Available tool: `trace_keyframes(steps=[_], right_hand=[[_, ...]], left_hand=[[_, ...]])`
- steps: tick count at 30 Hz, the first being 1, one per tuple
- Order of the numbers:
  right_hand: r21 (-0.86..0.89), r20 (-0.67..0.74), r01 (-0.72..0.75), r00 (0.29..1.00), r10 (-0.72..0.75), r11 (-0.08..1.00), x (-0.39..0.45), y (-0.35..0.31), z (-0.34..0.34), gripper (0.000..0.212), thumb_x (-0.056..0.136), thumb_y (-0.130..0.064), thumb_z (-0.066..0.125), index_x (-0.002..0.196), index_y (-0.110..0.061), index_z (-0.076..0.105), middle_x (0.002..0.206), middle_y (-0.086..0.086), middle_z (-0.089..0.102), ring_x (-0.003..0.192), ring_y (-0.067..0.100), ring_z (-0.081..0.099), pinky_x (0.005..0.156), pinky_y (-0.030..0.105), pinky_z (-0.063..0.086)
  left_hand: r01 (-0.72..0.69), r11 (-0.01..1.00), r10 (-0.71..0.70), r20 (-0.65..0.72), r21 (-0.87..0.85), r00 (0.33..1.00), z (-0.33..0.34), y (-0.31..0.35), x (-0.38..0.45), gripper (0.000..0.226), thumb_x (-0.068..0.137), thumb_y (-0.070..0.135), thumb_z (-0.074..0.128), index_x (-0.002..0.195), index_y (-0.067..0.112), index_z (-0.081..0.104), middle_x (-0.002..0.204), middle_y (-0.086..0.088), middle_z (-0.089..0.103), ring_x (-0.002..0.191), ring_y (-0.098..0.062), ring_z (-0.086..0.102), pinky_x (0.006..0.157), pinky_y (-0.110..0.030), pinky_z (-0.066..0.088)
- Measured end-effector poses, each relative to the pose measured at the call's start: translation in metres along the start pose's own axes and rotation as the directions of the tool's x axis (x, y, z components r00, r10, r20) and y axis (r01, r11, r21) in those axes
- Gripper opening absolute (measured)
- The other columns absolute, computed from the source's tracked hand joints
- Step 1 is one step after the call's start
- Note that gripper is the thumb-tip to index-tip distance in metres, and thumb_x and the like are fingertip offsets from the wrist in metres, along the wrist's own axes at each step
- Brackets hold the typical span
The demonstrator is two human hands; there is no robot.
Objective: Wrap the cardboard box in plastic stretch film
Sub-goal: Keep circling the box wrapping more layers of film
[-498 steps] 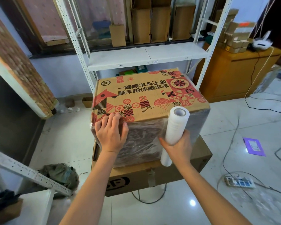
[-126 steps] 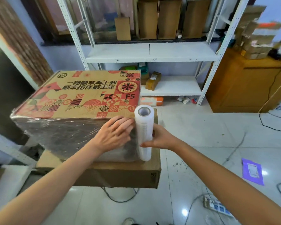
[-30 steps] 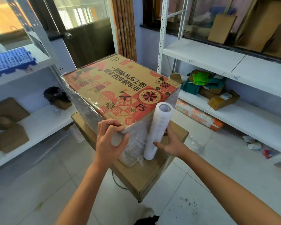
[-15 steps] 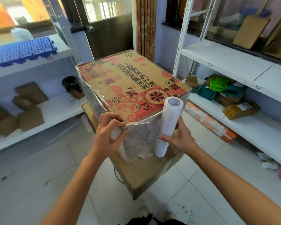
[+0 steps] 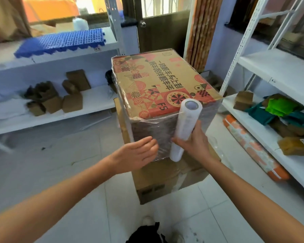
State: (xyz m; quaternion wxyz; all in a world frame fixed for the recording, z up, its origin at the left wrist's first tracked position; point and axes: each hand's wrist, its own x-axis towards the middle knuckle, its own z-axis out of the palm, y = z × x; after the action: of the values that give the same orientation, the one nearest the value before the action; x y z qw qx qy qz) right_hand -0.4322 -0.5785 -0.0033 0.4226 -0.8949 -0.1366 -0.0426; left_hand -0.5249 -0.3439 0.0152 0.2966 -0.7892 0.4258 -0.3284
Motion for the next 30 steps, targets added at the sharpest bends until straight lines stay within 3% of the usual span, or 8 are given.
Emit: trace_keyframes(steps=[3, 8, 15, 18, 21, 24, 28, 30], right_hand=[[-0.026, 0.026, -0.021, 0.999, 0.022, 0.999, 0.0, 0.0, -0.001, 0.08, 0.064, -0.045, 0.083, 0.117, -0.013, 0.034, 0.114, 0.009, 0.053, 0.102, 0.03, 0.055, 0.07, 0.031, 0.039], [-0.053, 0.065, -0.003, 0.998, 0.006, 0.999, 0.0, -0.006, -0.005, 0.084, 0.065, -0.046, 0.082, 0.125, -0.011, 0.034, 0.119, 0.01, 0.053, 0.108, 0.031, 0.055, 0.073, 0.034, 0.043], [0.039, 0.136, 0.043, 0.99, -0.048, 0.998, -0.001, -0.01, -0.009, 0.08, 0.071, -0.036, 0.081, 0.131, -0.01, 0.035, 0.127, 0.011, 0.05, 0.115, 0.027, 0.051, 0.088, 0.043, 0.048], [0.059, 0.184, 0.066, 0.98, -0.076, 0.996, -0.004, -0.006, -0.009, 0.078, 0.073, -0.033, 0.08, 0.133, -0.013, 0.035, 0.129, 0.009, 0.049, 0.117, 0.024, 0.049, 0.091, 0.044, 0.048], [0.138, 0.233, 0.049, 0.969, -0.081, 0.989, -0.004, -0.003, -0.012, 0.077, 0.076, -0.029, 0.079, 0.136, -0.014, 0.032, 0.132, 0.006, 0.047, 0.12, 0.019, 0.047, 0.096, 0.04, 0.047], [0.207, 0.299, 0.057, 0.947, -0.119, 0.977, -0.003, 0.001, -0.018, 0.08, 0.079, -0.026, 0.076, 0.141, -0.018, 0.025, 0.137, 0.0, 0.043, 0.125, 0.012, 0.042, 0.1, 0.029, 0.042], [0.212, 0.32, 0.081, 0.936, -0.148, 0.974, -0.003, 0.006, -0.021, 0.087, 0.081, -0.027, 0.073, 0.147, -0.02, 0.016, 0.141, -0.012, 0.035, 0.129, 0.0, 0.033, 0.101, 0.015, 0.032], [0.213, 0.325, 0.068, 0.936, -0.136, 0.975, -0.002, 0.009, -0.02, 0.089, 0.082, -0.028, 0.072, 0.148, -0.02, 0.013, 0.141, -0.015, 0.033, 0.129, -0.002, 0.033, 0.099, 0.009, 0.032]], left_hand=[[-0.203, 0.976, 0.163, 0.343, 0.083, 0.925, 0.013, 0.018, 0.004, 0.058, 0.082, 0.029, 0.066, 0.136, 0.017, 0.049, 0.146, -0.006, 0.042, 0.138, -0.025, 0.033, 0.116, -0.041, 0.013], [-0.193, 0.96, 0.074, 0.482, 0.203, 0.873, 0.042, 0.01, 0.013, 0.079, 0.084, 0.057, 0.056, 0.144, 0.015, 0.027, 0.154, -0.002, 0.023, 0.142, -0.021, 0.021, 0.116, -0.043, 0.008], [-0.136, 0.953, 0.016, 0.401, 0.272, 0.916, 0.057, 0.005, 0.007, 0.082, 0.08, 0.067, 0.053, 0.14, 0.017, 0.026, 0.148, -0.001, 0.017, 0.139, -0.017, 0.026, 0.115, -0.051, -0.007], [-0.157, 0.95, 0.048, 0.369, 0.27, 0.928, 0.056, 0.007, 0.008, 0.077, 0.077, 0.061, 0.061, 0.135, 0.016, 0.038, 0.147, 0.002, 0.036, 0.136, -0.016, 0.035, 0.113, -0.054, -0.005], [-0.238, 0.966, 0.195, 0.324, 0.098, 0.926, 0.055, 0.009, 0.007, 0.058, 0.073, 0.042, 0.072, 0.126, 0.022, 0.059, 0.139, 0.001, 0.05, 0.133, -0.02, 0.041, 0.116, -0.047, 0.009], [-0.394, 0.919, 0.372, 0.275, 0.029, 0.887, 0.066, 0.017, 0.003, 0.064, 0.076, 0.029, 0.071, 0.135, 0.019, 0.05, 0.145, -0.001, 0.043, 0.137, -0.019, 0.035, 0.117, -0.038, 0.02], [-0.181, 0.97, 0.101, 0.412, 0.16, 0.906, 0.081, 0.029, 0.003, 0.072, 0.083, 0.048, 0.064, 0.143, 0.021, 0.034, 0.136, 0.026, 0.047, 0.14, -0.016, 0.027, 0.117, -0.043, -0.002], [-0.198, 0.957, 0.074, 0.482, 0.213, 0.873, 0.086, 0.03, -0.001, 0.075, 0.084, 0.049, 0.062, 0.143, 0.015, 0.031, 0.141, 0.019, 0.044, 0.141, -0.021, 0.022, 0.115, -0.05, -0.007]])
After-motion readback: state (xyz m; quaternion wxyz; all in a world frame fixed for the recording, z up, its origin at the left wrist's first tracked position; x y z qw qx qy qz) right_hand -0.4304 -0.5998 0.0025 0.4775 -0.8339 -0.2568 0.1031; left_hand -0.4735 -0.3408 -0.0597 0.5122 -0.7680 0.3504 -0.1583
